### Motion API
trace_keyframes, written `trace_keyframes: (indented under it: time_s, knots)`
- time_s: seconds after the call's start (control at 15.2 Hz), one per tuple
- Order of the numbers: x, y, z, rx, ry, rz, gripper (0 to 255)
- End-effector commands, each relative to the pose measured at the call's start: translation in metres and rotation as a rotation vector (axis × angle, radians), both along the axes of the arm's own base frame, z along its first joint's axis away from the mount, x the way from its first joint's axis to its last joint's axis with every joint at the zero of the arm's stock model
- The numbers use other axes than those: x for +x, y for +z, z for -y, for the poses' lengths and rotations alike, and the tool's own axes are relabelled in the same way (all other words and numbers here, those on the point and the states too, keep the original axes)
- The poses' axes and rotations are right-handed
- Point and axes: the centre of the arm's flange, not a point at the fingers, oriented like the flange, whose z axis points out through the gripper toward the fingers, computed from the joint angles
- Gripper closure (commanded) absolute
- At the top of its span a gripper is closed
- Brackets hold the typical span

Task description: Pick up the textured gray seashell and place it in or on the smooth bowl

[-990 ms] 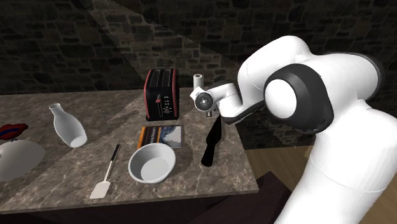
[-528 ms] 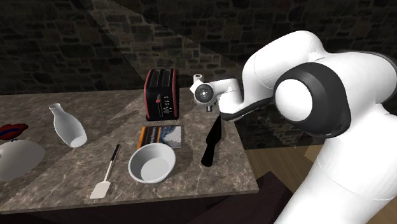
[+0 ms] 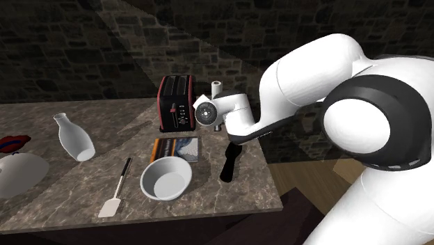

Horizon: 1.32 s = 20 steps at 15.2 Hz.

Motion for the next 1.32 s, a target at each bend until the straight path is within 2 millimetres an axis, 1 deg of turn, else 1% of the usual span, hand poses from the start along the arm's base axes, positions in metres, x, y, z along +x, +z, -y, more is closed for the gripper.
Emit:
trace_keyframes:
  time_s: [0.0, 1.25]
  knots:
    - [-0.012, 0.002, -0.028, 0.0, -0.002, 0.0, 255]
    - [-0.11, 0.004, -0.259, 0.0, -0.002, 0.0, 255]
